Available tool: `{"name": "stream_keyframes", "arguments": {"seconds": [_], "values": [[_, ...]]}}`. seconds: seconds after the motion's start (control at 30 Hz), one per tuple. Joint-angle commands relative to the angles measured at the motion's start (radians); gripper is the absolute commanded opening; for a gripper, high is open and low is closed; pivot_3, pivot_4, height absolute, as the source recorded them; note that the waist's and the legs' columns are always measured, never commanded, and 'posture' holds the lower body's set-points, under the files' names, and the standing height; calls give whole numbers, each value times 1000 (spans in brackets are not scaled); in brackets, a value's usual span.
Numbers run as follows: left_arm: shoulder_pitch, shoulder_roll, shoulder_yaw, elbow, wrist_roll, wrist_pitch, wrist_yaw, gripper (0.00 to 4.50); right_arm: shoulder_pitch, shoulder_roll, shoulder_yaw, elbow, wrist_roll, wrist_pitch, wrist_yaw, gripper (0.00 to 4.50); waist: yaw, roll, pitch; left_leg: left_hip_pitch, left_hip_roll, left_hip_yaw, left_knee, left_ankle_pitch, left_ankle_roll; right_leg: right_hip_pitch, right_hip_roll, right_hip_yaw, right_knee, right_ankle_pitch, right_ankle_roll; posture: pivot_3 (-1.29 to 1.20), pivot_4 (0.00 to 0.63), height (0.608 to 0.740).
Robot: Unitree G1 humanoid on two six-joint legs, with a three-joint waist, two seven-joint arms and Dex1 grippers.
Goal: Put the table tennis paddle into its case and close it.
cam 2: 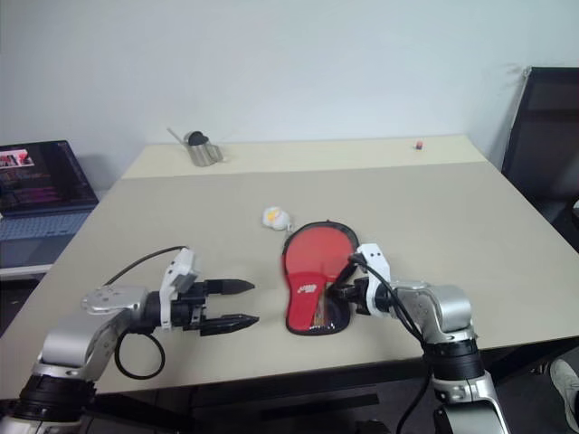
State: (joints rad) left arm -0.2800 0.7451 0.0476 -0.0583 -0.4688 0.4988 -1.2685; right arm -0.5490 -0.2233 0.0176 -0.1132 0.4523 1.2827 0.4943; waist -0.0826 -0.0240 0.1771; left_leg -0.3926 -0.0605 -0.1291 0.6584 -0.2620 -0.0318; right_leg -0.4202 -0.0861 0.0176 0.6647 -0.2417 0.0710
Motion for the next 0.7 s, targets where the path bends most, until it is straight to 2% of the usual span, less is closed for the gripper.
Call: {"name": "stream_keyframes", "arguments": {"seconds": [0.03,0.33,0.7], "values": [[13,27,6,-65,-28,11,-11,4384,26,6,44,-82,62,25,39,25,1,0,0,0,0,0,0,0,0,0,0,0,0,0,0,0,150,740],[32,39,4,-97,-36,29,-15,4384,74,-46,57,-147,103,59,55,25,2,0,0,0,0,0,0,0,0,0,0,0,-1,0,0,0,150,740],[15,35,-17,-84,-30,27,-19,4384,168,-69,0,-253,155,133,16,25,23,0,0,0,0,0,0,0,0,1,0,-1,-1,0,0,0,150,740]]}}
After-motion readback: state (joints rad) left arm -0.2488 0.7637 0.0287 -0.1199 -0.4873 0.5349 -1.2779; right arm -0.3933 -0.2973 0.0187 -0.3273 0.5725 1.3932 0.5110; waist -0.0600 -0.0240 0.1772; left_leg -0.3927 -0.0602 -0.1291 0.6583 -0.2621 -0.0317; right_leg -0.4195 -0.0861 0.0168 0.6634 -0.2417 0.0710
